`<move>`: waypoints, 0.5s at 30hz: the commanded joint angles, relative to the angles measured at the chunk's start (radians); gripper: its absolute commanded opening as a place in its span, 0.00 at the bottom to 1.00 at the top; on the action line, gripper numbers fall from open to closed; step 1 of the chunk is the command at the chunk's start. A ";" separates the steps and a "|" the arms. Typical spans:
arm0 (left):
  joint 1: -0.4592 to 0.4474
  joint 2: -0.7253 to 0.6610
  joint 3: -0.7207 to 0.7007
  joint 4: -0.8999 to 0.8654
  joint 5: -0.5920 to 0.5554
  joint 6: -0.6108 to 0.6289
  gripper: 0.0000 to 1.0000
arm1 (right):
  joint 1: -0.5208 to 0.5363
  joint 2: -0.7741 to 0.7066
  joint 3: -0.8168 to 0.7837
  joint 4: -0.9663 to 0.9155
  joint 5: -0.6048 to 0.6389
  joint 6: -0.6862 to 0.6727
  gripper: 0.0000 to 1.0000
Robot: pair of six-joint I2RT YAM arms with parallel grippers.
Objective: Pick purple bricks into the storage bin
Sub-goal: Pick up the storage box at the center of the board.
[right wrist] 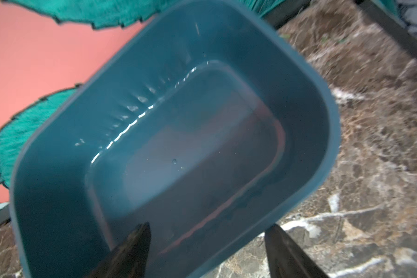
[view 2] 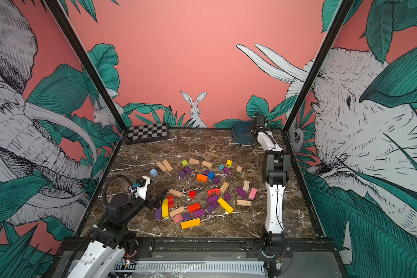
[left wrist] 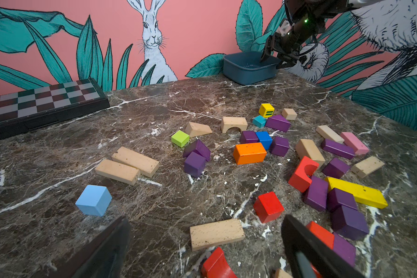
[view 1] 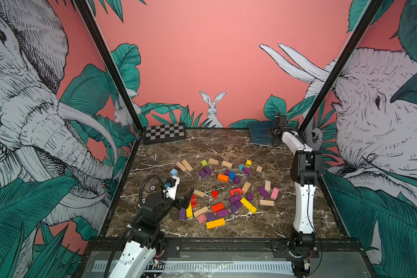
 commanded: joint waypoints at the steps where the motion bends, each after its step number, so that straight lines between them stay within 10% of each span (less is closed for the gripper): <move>1: -0.005 -0.013 -0.014 0.004 0.011 -0.012 0.99 | 0.007 0.021 -0.031 0.046 -0.028 0.081 0.69; 12: -0.005 -0.034 -0.017 -0.007 0.011 -0.012 0.99 | 0.021 -0.040 -0.169 0.203 -0.059 0.192 0.03; 15: -0.005 -0.041 -0.019 -0.009 0.009 -0.012 0.99 | 0.027 -0.065 -0.198 0.231 -0.077 0.210 0.00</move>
